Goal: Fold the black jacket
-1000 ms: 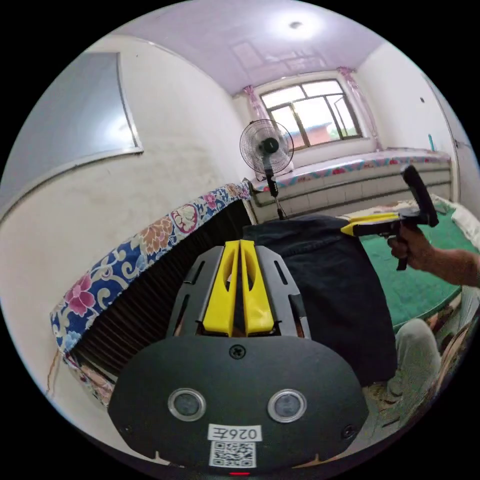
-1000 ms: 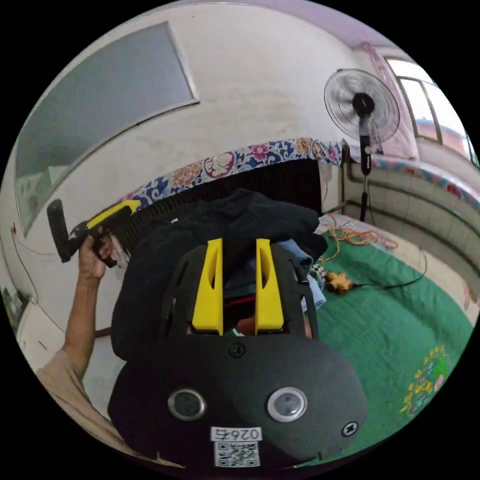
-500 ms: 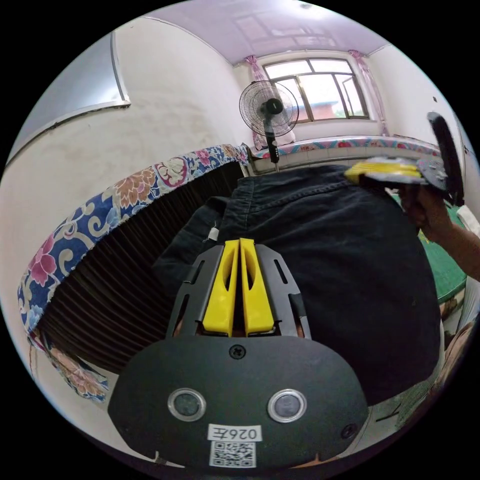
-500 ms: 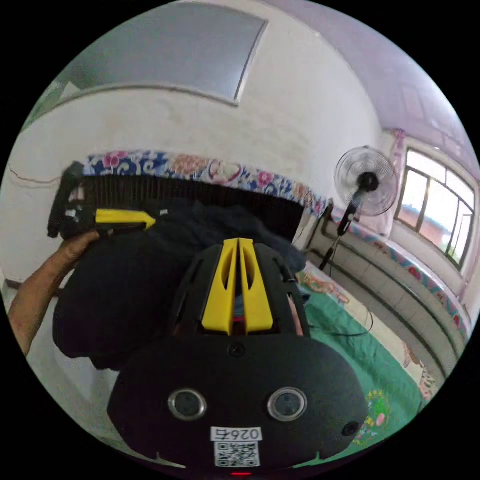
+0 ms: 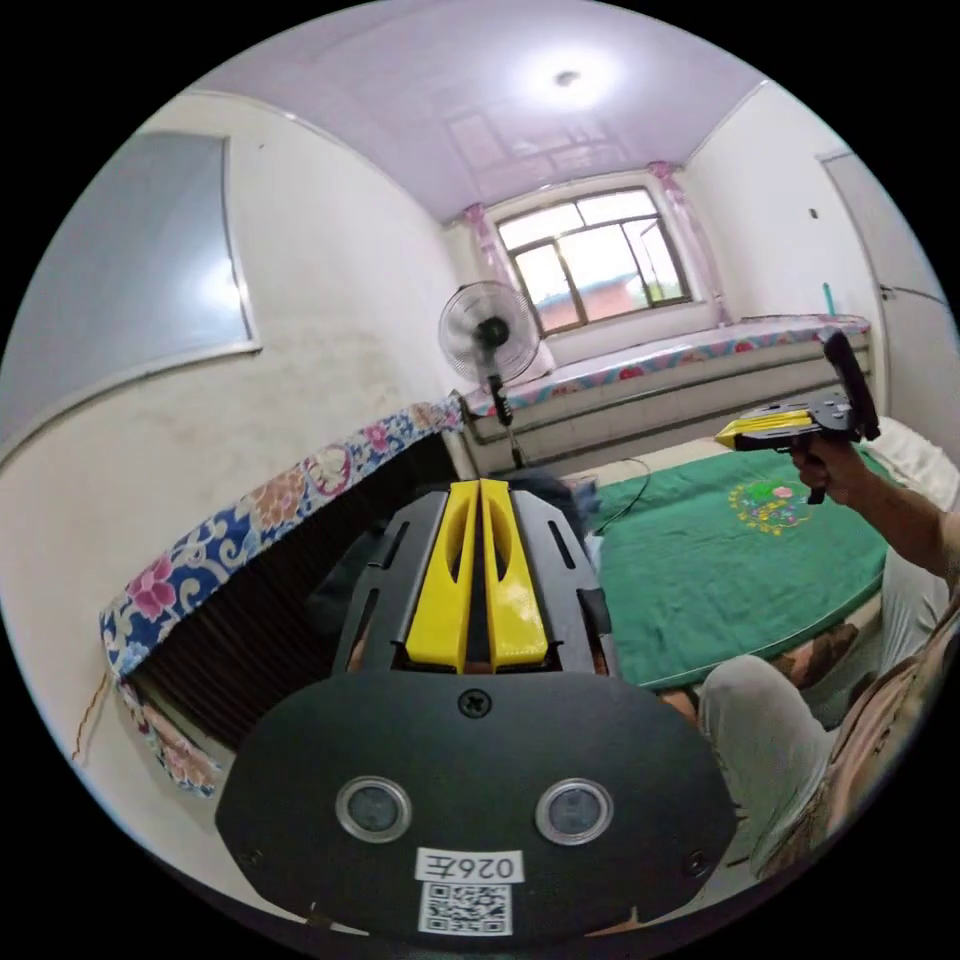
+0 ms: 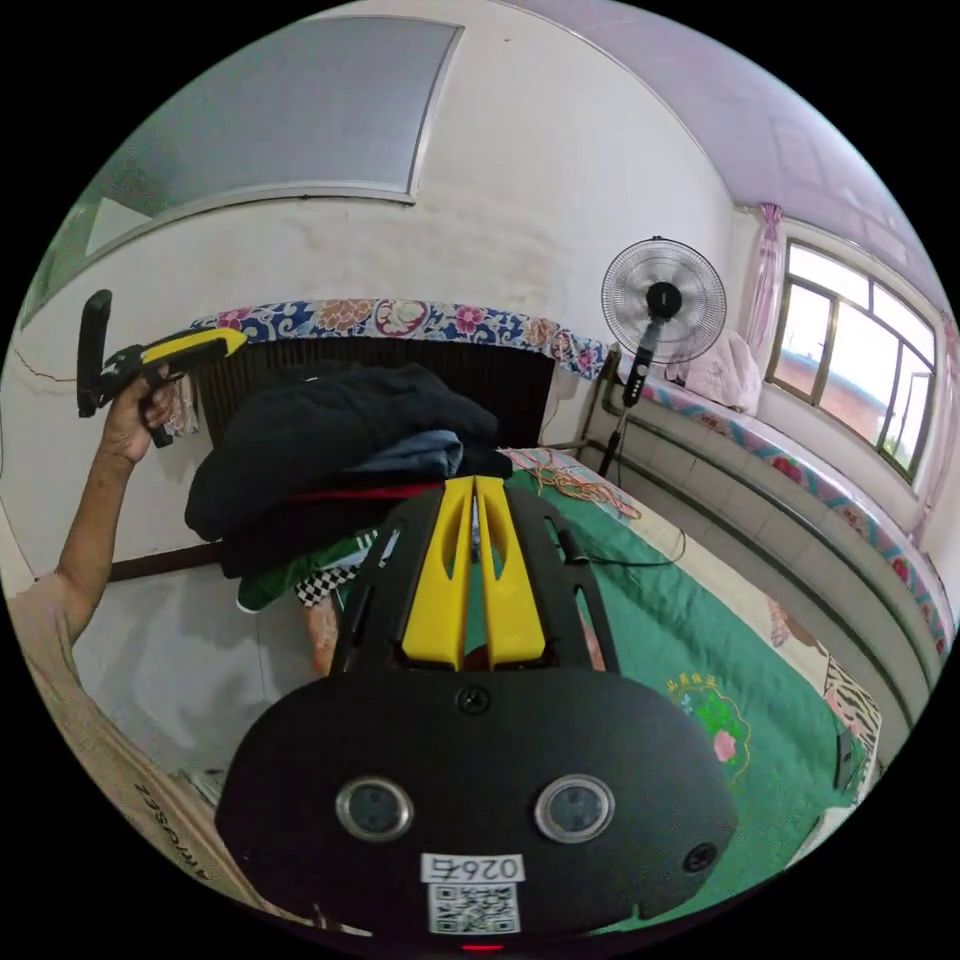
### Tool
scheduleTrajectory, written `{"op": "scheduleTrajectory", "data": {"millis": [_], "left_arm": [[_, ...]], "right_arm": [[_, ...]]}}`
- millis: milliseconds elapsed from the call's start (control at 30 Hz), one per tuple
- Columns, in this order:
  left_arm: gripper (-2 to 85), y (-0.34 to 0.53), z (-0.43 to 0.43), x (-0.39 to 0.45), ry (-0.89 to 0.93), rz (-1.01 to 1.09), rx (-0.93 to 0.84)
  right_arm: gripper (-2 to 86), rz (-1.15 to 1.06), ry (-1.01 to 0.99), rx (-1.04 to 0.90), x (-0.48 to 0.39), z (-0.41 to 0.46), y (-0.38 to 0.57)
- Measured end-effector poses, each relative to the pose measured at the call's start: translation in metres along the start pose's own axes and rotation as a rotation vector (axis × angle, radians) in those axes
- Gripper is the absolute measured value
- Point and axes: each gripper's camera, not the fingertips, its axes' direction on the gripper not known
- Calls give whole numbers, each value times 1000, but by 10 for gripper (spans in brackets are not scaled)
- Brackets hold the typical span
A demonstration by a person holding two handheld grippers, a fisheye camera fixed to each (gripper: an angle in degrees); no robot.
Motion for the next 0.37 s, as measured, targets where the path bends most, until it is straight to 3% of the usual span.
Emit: {"op": "scheduleTrajectory", "data": {"millis": [100,167,367], "left_arm": [[-10,-15,20,92,240,106,86],[-10,-24,63,176,492,201,92],[-9,-36,184,415,1027,341,46]], "right_arm": [[-13,51,132,-56,61,-56,58],[-13,86,230,-113,99,-87,95],[-13,278,419,-274,240,-211,206]]}}
